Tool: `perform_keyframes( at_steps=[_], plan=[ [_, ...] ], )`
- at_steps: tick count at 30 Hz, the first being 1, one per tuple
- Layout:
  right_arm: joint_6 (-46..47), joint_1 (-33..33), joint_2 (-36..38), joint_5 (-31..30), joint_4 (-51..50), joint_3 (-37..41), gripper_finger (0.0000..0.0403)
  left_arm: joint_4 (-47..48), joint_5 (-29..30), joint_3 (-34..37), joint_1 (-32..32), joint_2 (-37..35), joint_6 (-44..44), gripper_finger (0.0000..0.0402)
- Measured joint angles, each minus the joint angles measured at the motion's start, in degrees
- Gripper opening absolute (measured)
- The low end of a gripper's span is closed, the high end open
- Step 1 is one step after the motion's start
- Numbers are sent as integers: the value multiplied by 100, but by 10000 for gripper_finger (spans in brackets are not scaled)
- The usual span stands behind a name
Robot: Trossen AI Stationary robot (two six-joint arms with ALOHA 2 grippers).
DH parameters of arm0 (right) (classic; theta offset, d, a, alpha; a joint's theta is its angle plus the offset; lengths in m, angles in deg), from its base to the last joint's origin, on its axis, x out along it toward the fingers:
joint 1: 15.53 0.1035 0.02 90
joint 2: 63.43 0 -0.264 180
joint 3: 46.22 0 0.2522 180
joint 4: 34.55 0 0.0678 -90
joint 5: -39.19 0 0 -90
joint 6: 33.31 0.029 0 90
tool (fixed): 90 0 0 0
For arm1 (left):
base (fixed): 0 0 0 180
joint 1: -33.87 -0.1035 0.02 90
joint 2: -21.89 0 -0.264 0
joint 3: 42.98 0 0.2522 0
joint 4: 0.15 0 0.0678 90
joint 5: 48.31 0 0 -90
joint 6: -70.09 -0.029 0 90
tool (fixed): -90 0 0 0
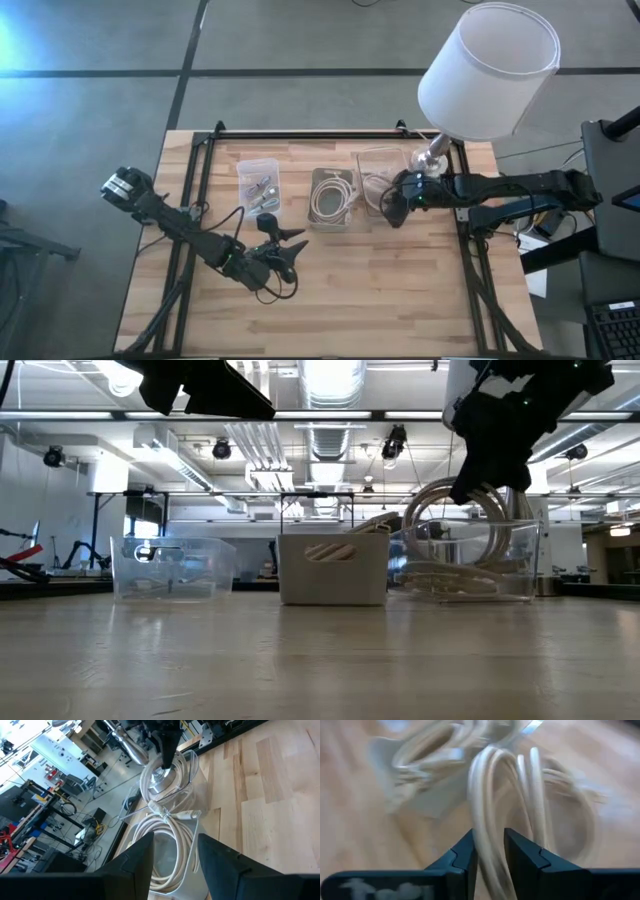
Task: Pick & Place USB Port
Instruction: Put the brown hdmi cable into the right transparent bin, then return to Home Position
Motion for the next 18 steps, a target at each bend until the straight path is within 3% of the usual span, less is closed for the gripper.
perform_keyframes(
  at_steps=[4, 13, 18],
  plan=[
    [-98, -1, 22, 365, 556, 80, 75, -1, -2, 1, 1, 0, 0, 156],
    [-596, 13, 24, 399, 183, -758, 68, -1, -2, 1, 1, 0, 0, 156],
    [-618, 73, -1, 416, 179, -748, 68, 0, -2, 1, 0, 0, 21, 156]
  ],
)
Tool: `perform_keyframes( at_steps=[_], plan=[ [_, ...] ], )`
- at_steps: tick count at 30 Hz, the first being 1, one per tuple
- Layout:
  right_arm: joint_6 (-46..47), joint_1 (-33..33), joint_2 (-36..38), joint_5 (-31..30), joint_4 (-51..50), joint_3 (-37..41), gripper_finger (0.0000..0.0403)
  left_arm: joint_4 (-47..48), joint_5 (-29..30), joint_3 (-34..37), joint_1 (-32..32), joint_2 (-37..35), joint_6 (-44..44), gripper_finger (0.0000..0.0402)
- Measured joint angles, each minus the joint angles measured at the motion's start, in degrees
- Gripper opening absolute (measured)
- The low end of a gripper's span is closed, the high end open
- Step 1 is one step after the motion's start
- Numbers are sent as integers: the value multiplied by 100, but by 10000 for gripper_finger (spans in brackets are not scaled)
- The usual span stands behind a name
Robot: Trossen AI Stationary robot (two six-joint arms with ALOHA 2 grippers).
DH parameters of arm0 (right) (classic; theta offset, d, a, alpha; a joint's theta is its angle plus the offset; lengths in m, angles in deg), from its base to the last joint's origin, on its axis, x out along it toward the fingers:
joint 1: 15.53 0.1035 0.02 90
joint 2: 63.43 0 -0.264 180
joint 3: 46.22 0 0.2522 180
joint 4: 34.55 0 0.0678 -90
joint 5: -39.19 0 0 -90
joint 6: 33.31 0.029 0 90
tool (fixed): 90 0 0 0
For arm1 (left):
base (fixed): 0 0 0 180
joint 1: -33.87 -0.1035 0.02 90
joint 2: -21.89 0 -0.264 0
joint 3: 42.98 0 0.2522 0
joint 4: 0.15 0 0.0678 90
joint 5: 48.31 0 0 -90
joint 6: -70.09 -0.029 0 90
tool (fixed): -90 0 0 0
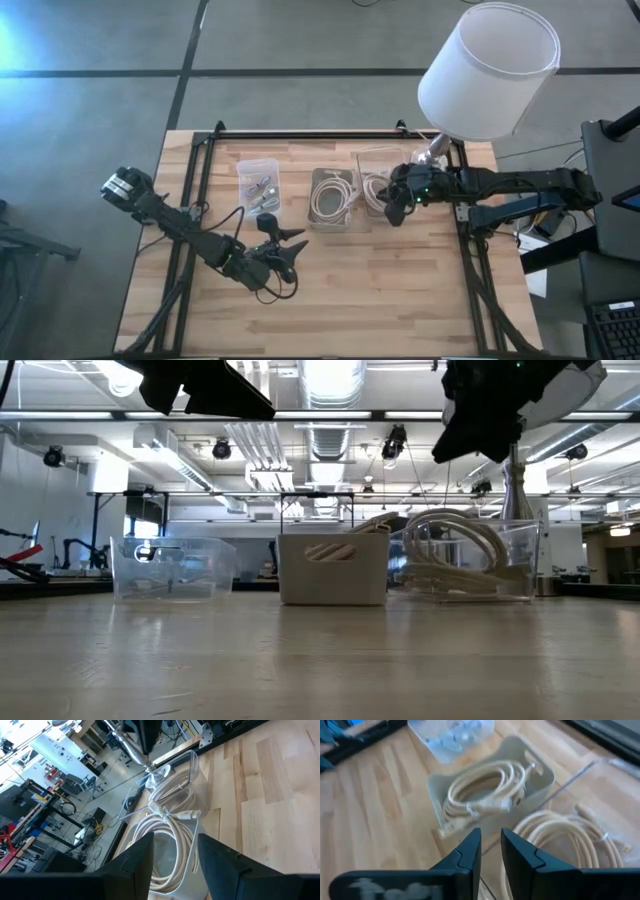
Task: Pick & Place USB Port
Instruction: Return to Home Position
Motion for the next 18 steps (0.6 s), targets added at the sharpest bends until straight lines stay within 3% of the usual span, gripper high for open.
perform_keyframes(
  at_steps=[11, 18],
  plan=[
    [-412, 83, -153, -5, -16, 87, 61, -7, 0, -1, 3, -17, 206, 146],
    [-1358, 388, -92, -19, 3, -217, 12, -23, 31, -150, 30, -97, 241, 65]
  ],
)
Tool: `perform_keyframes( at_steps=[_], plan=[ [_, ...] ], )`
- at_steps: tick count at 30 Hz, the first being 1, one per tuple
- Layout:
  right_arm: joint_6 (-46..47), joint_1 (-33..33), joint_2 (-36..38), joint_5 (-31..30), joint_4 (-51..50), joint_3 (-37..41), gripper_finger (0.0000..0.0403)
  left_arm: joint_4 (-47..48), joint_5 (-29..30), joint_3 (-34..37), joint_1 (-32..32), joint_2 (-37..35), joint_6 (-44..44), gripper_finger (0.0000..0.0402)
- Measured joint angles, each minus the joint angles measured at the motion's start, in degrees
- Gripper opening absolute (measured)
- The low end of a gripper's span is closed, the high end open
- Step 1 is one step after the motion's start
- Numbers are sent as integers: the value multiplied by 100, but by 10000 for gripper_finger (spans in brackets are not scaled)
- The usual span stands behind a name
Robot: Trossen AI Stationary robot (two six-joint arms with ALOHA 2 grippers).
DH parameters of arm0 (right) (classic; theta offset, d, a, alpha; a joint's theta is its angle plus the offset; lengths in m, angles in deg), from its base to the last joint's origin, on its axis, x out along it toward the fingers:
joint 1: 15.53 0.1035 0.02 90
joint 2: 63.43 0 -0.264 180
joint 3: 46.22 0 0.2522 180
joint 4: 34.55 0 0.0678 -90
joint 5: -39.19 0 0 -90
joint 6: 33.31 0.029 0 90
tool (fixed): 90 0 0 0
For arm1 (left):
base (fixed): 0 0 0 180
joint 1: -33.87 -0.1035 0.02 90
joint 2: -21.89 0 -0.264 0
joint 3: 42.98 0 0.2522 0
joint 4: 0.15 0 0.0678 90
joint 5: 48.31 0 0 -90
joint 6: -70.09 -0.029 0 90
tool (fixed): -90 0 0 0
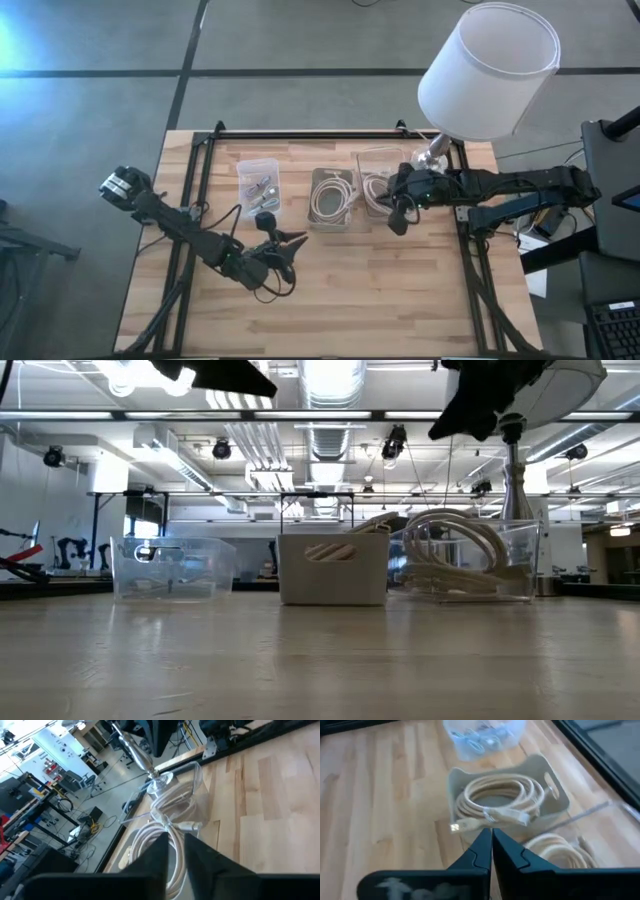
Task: Pick & Place USB Port
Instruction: Return to Home Position
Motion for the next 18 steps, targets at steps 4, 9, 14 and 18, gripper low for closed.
perform_keyframes(
  at_steps=[4, 9, 14, 18],
  plan=[
    [-347, 394, 9, -27, -8, -126, 8, 14, 18, -27, 37, -231, 56, 10],
    [-798, 1000, 96, -199, 10, -234, 8, 82, 147, 112, 203, -862, 267, 5],
    [-1508, 1602, 439, -327, 133, -142, 8, 519, 207, 329, 480, -1643, 642, 3],
    [-1682, 1938, 886, -322, 547, 148, 8, 596, 201, 693, 739, -2226, 789, 2]
  ],
)
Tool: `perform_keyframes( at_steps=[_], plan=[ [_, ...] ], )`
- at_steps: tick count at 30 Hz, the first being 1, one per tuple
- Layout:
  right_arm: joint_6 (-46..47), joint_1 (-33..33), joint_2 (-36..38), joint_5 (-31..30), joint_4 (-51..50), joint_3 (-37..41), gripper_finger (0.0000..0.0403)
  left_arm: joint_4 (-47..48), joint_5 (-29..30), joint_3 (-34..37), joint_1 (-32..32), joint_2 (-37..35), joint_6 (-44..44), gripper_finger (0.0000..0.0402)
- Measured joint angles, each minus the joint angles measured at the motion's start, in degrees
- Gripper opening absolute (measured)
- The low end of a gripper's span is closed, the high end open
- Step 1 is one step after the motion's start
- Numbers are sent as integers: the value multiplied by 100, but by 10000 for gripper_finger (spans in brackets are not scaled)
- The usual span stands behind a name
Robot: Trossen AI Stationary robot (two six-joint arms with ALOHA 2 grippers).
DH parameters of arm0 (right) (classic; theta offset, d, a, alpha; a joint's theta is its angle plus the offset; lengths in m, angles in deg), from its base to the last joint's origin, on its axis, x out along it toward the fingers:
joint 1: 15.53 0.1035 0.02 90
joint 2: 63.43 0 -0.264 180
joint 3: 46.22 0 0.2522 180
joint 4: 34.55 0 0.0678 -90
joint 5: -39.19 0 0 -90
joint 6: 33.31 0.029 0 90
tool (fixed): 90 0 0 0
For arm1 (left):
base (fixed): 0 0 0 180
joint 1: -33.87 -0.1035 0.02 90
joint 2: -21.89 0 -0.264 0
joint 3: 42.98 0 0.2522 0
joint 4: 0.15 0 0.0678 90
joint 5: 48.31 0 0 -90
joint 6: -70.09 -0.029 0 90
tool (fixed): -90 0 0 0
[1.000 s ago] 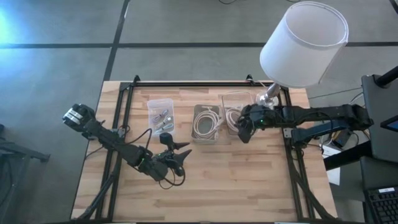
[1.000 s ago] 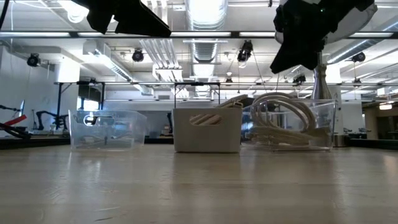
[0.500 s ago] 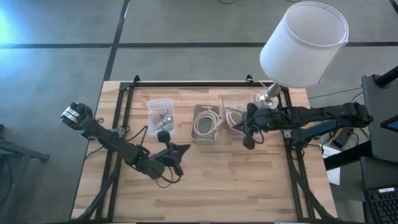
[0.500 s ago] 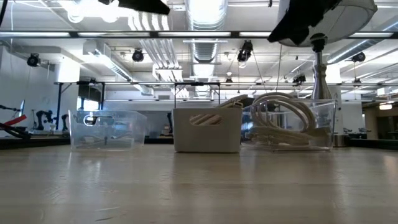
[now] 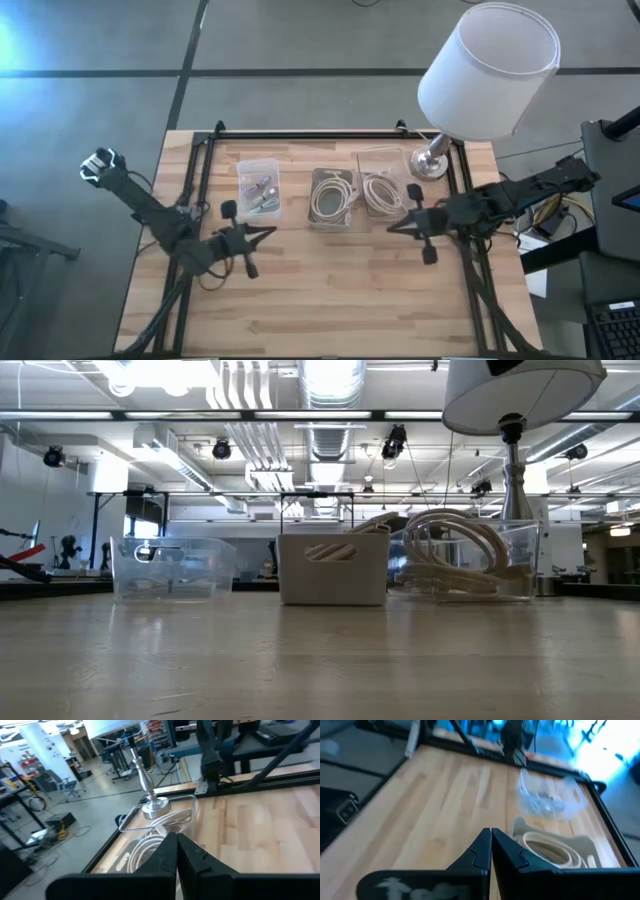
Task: Pick & Place USB Port
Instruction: Return to Home Position
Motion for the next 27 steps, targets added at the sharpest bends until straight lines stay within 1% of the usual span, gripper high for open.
perform_keyframes(
  at_steps=[6, 10, 13, 15, 18, 21, 24, 27],
  plan=[
    [-33, 90, 807, -12, 493, 763, 8, -50, -4, 710, 135, -723, 161, 2],
    [-303, 86, 1357, -12, 900, 1338, 8, -66, -17, 1156, 135, -1159, 159, 2],
    [-330, 86, 1756, 18, 1228, 1770, 8, -116, -176, 1514, 135, -1502, 168, 2],
    [-330, 81, 2008, 18, 1430, 2064, 8, -268, -431, 1780, 114, -1751, 179, 1],
    [-327, 0, 2353, 40, 1747, 2513, 8, -785, -718, 2230, 70, -2080, -35, 1],
    [-326, -157, 2646, 40, 2066, 2916, 8, -1670, -985, 2719, -51, -2383, -569, 1],
    [-346, -362, 2983, 223, 2163, 3169, 8, -2611, -1595, 3184, -241, -2684, -1106, 1],
    [-352, -619, 3310, 448, 2197, 3350, 8, -3310, -2270, 3602, -526, -2979, -1432, 1]
  ],
)
